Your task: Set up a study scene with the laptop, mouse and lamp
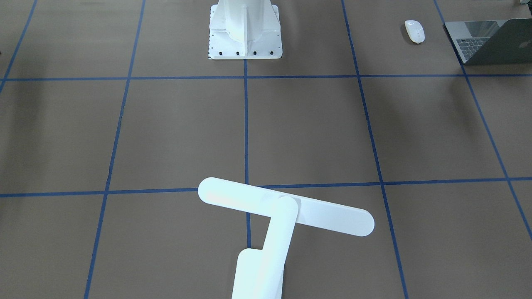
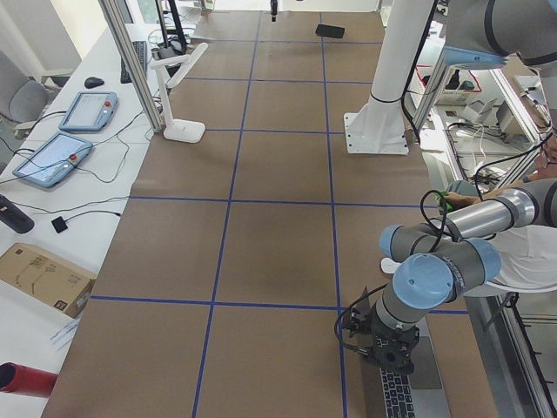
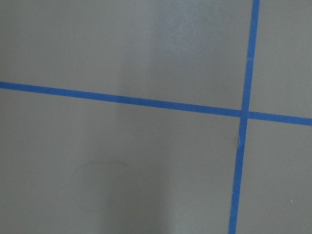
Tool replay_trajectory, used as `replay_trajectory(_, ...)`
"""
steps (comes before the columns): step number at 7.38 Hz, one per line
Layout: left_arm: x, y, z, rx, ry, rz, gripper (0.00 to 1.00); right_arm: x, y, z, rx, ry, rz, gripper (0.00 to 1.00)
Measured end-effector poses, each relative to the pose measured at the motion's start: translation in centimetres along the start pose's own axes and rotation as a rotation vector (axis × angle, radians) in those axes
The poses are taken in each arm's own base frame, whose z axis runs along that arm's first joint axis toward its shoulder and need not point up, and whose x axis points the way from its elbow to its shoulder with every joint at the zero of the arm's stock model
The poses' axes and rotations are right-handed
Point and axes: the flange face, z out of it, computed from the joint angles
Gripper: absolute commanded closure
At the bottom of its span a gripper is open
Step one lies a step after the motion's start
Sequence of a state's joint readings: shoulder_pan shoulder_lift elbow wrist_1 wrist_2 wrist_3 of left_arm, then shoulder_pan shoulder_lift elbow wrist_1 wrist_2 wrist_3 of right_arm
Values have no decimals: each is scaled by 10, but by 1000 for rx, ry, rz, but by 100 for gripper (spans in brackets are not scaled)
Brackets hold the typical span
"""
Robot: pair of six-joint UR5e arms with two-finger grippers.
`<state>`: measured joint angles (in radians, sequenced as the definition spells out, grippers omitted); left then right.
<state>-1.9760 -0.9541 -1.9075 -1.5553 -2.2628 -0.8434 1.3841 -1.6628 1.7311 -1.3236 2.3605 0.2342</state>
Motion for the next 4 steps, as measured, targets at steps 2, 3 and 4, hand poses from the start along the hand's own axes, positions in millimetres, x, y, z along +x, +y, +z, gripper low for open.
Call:
replay_trajectory(2, -13, -5, 15, -12, -5, -51, 5, -2, 0, 1, -5, -11, 3, 1)
replay_trajectory(3, -17, -3, 18, -16, 1, -74, 10, -3, 0, 2, -7, -14, 2, 1)
replay_trajectory(4, -21, -1, 20, -21, 8, -91, 15, -3, 1, 3, -9, -15, 2, 1)
